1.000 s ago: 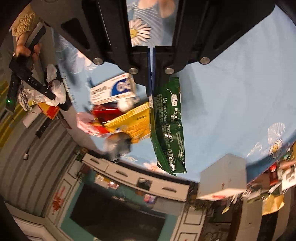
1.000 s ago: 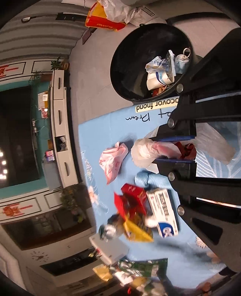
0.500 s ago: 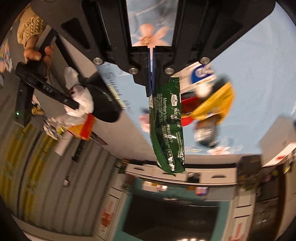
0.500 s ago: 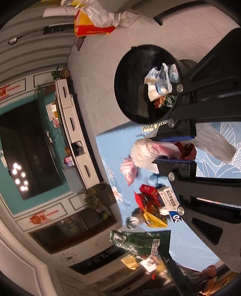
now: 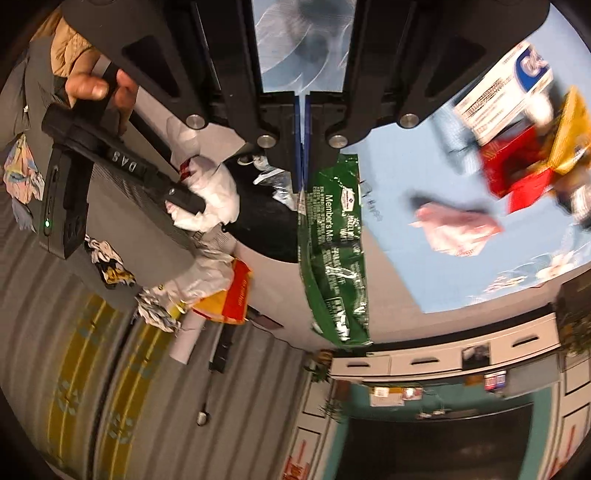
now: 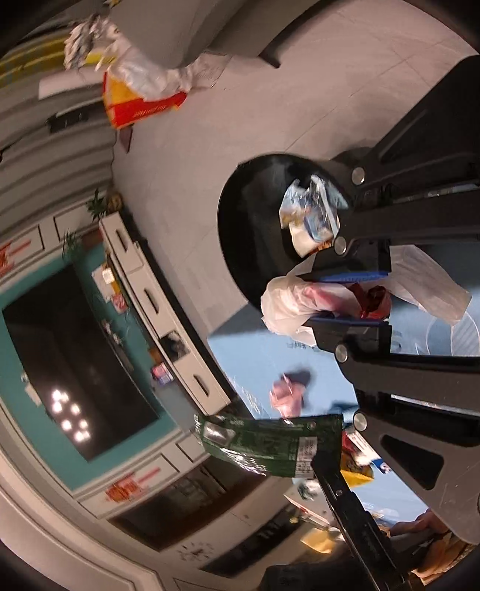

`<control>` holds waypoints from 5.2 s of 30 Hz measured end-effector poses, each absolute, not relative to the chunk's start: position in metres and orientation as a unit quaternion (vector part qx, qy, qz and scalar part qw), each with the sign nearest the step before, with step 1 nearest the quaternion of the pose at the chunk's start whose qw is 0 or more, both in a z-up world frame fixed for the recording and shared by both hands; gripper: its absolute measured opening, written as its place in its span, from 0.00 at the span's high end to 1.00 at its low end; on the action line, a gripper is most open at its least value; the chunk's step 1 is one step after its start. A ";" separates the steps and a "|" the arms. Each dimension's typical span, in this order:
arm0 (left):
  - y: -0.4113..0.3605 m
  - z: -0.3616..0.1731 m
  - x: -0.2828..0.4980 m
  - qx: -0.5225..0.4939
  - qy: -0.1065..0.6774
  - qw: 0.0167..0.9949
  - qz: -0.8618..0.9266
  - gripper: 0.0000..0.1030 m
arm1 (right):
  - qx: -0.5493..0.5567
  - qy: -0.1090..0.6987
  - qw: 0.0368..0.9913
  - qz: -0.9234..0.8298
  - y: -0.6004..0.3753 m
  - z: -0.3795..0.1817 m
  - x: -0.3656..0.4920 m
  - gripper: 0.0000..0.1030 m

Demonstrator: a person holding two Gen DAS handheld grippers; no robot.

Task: Collect trash
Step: 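Carry the wrapper and white bag over the bin and open both tools, then reach toward the medicine box with the left tool while the right tool grasps the blue cloth, then carry the white-and-blue medicine box and blue cloth over the black bin, open both tools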

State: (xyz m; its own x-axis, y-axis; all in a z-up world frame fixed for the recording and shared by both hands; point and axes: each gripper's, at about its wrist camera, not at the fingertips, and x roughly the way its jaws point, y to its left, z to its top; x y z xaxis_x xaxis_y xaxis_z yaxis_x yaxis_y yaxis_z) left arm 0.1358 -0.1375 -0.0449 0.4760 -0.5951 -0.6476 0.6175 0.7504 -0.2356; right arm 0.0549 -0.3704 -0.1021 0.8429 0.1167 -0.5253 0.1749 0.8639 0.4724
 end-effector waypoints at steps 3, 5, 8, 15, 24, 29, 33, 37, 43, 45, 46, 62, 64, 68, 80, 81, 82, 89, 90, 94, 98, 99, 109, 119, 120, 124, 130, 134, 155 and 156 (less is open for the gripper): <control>-0.167 -0.054 0.146 0.019 0.381 0.847 -0.370 0.98 | 0.265 0.280 0.922 -0.032 -0.381 -0.107 0.062 0.84; -0.184 -0.062 0.156 0.022 0.391 0.838 -0.380 0.98 | 0.267 0.277 0.922 -0.042 -0.386 -0.109 0.068 0.84; -0.204 -0.076 0.171 0.023 0.407 0.828 -0.384 0.97 | 0.272 0.277 0.920 -0.058 -0.395 -0.115 0.080 0.82; -0.223 -0.106 0.207 0.014 0.444 0.821 -0.358 0.44 | 0.310 0.292 0.901 -0.085 -0.417 -0.144 0.109 0.45; -0.178 -0.102 0.189 -0.020 0.439 0.830 -0.345 0.26 | 0.310 0.297 0.901 -0.064 -0.402 -0.135 0.084 0.41; -0.132 -0.087 0.150 -0.024 0.419 0.847 -0.327 0.13 | 0.267 0.320 0.909 -0.018 -0.362 -0.120 0.064 0.40; -0.084 -0.080 0.118 -0.030 0.413 0.867 -0.277 0.09 | 0.225 0.339 0.913 0.023 -0.321 -0.105 0.051 0.37; -0.037 -0.081 0.094 -0.047 0.418 0.879 -0.224 0.08 | 0.194 0.349 0.915 0.063 -0.286 -0.091 0.044 0.37; 0.036 -0.068 0.057 -0.093 0.388 0.903 -0.157 0.08 | 0.169 0.342 0.918 0.112 -0.237 -0.065 0.040 0.37; 0.055 -0.060 0.042 -0.108 0.371 0.912 -0.139 0.08 | 0.163 0.342 0.917 0.126 -0.221 -0.057 0.042 0.37; 0.063 -0.057 0.035 -0.112 0.363 0.915 -0.134 0.08 | 0.158 0.345 0.915 0.135 -0.210 -0.054 0.043 0.37; 0.094 -0.033 -0.057 -0.127 0.307 0.931 -0.154 0.08 | 0.148 0.313 0.923 0.168 -0.157 -0.044 -0.037 0.37; 0.095 -0.031 -0.065 -0.131 0.304 0.929 -0.162 0.08 | 0.137 0.302 0.929 0.166 -0.156 -0.038 -0.049 0.37; 0.092 -0.027 -0.082 -0.129 0.295 0.931 -0.171 0.07 | 0.120 0.282 0.937 0.166 -0.152 -0.027 -0.068 0.37; 0.109 -0.048 -0.039 -0.134 0.330 0.925 -0.134 0.07 | 0.104 0.322 0.926 0.166 -0.155 -0.055 -0.026 0.36; 0.110 -0.054 -0.029 -0.132 0.336 0.923 -0.131 0.07 | 0.102 0.327 0.925 0.165 -0.155 -0.060 -0.018 0.36; 0.110 -0.059 -0.020 -0.131 0.340 0.922 -0.130 0.07 | 0.098 0.332 0.924 0.164 -0.154 -0.064 -0.009 0.36; 0.097 -0.101 0.059 -0.088 0.367 0.914 -0.146 0.07 | 0.097 0.371 0.911 0.149 -0.155 -0.099 0.066 0.36; 0.094 -0.105 0.069 -0.084 0.371 0.913 -0.148 0.07 | 0.101 0.377 0.908 0.150 -0.156 -0.105 0.076 0.36; 0.079 -0.118 0.110 -0.063 0.392 0.903 -0.165 0.07 | 0.113 0.405 0.895 0.148 -0.161 -0.120 0.113 0.36; 0.067 -0.126 0.136 -0.037 0.398 0.900 -0.172 0.08 | 0.110 0.416 0.891 0.145 -0.163 -0.128 0.141 0.36; 0.065 -0.128 0.141 -0.032 0.398 0.900 -0.175 0.08 | 0.110 0.420 0.889 0.144 -0.163 -0.131 0.150 0.36; 0.055 -0.147 0.162 -0.006 0.427 0.880 -0.208 0.44 | 0.094 0.458 0.869 0.164 -0.151 -0.153 0.212 0.43; 0.044 -0.148 0.148 0.014 0.433 0.866 -0.250 0.75 | 0.067 0.463 0.870 0.155 -0.141 -0.159 0.210 0.77; 0.043 -0.149 0.145 0.006 0.436 0.862 -0.259 0.87 | 0.078 0.462 0.870 0.155 -0.145 -0.160 0.207 0.78; 0.041 -0.149 0.132 0.001 0.432 0.862 -0.265 0.83 | 0.097 0.455 0.874 0.139 -0.160 -0.156 0.198 0.78; 0.021 -0.138 0.122 0.050 0.405 0.874 -0.263 0.06 | 0.133 0.419 0.889 0.127 -0.194 -0.131 0.173 0.78; -0.002 -0.144 0.130 0.088 0.414 0.866 -0.266 0.21 | 0.152 0.398 0.895 0.131 -0.210 -0.116 0.149 0.78; -0.109 -0.107 0.153 0.020 0.414 0.844 -0.340 0.53 | 0.287 0.326 0.900 -0.027 -0.361 -0.121 0.066 0.78; -0.121 -0.105 0.158 0.019 0.414 0.842 -0.345 0.53 | 0.291 0.323 0.900 -0.031 -0.369 -0.120 0.067 0.78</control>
